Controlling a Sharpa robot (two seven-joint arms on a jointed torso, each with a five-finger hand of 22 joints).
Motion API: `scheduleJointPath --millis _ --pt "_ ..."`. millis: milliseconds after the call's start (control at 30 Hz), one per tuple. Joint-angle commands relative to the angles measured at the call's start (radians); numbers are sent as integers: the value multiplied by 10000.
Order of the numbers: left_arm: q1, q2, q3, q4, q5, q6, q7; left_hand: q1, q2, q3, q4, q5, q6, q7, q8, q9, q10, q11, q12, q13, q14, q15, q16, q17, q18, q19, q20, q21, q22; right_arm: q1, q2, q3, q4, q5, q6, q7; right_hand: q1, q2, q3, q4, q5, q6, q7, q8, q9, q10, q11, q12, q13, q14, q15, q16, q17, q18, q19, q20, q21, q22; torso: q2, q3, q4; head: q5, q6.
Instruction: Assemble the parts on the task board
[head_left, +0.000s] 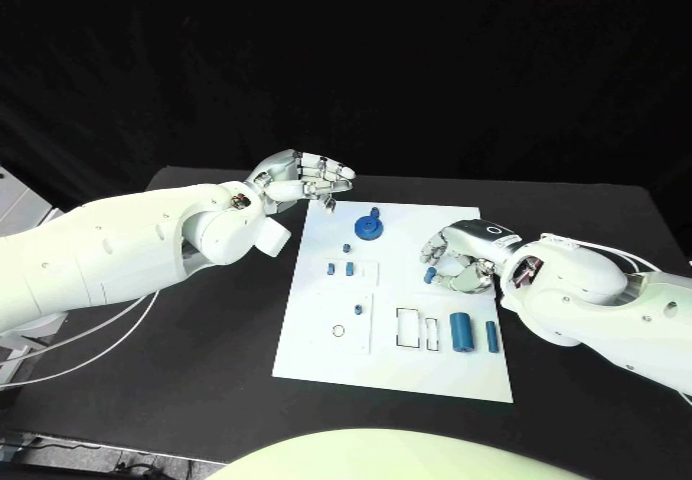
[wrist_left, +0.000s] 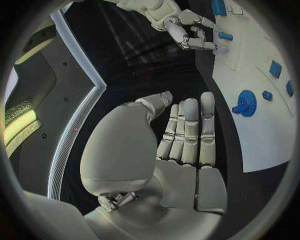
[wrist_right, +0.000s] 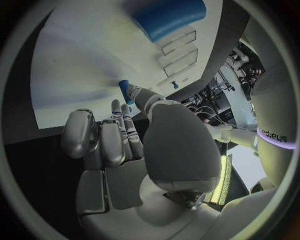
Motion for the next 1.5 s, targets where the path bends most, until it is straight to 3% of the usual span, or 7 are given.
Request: scheduleJointPath --millis 33,367,667,833,1100,1133,1500 --pt "11 11 7 14 30 170 48 17 106 -48 -3 3 -9 25 28 9 -88 -3 -29 -9 -7 35 -53 -11 70 87 2 -35 -9 -21 21 -12 56 -171 422 133 18 72 53 94 9 108 -13 30 1 182 -41 64 10 219 -72 78 57 -170 108 -18 128 101 -8 -2 -8 23 -23" --pt "11 -1 7 11 30 183 33 17 106 -48 -3 3 -9 25 28 9 -88 -3 -29 -9 -7 35 -53 -11 70 87 2 -35 -9 -47 1 -28 79 -254 461 63 51 119 500 251 1 680 -21 291 115 961 -192 115 39 253 -213 248 195 -254 281 -108 529 443 -12 6 -17 35 -33" --pt "11 -1 7 7 30 192 20 17 106 -48 -3 3 -9 25 28 9 -88 -3 -29 -9 -7 35 -53 -11 70 87 2 -35 -9 -55 33 -33 120 -263 318 99 54 245 663 323 -49 837 -61 375 163 1094 -228 64 44 252 -239 281 210 -265 297 -136 580 500 -3 7 -18 30 -37" --pt "11 -5 7 7 30 201 7 17 106 -48 -3 3 -9 25 28 9 -88 -3 -29 -9 -7 35 -53 -11 70 87 2 -35 -9 -66 48 -35 140 -240 92 30 -192 295 645 578 -264 988 -116 486 241 1271 -274 8 65 253 -278 323 229 -278 316 -166 632 566 -6 5 -16 20 -48" --pt "11 -10 7 6 30 210 -4 28 127 -61 0 6 -2 24 36 13 -92 -4 -23 -14 -4 35 -54 -11 71 99 3 -51 -21 -89 60 -35 150 -329 -215 -262 -133 733 814 800 -96 1246 -249 772 455 1531 -377 -35 128 263 -360 384 268 -299 364 -229 734 677 -2 6 -15 17 -54" --pt "11 -11 7 6 30 210 -5 28 127 -61 0 6 -2 24 36 13 -92 -4 -23 -14 -4 35 -54 -11 71 99 3 -51 -21 -90 56 -35 152 -341 -243 -288 -37 827 925 773 -393 1216 -249 845 548 1569 -382 -79 135 261 -374 388 257 -303 369 -247 738 693 -2 6 -15 17 -54" --pt "11 -18 7 -5 30 202 -6 28 127 -61 0 6 -2 24 36 13 -92 -4 -23 -14 -4 35 -54 -11 71 99 3 -51 -21 -86 -123 -22 388 -334 -644 -328 96 929 1138 672 -149 1143 -228 1014 772 1703 -400 -152 159 263 -385 410 260 -326 412 -266 837 788 -2 12 -5 6 -72"
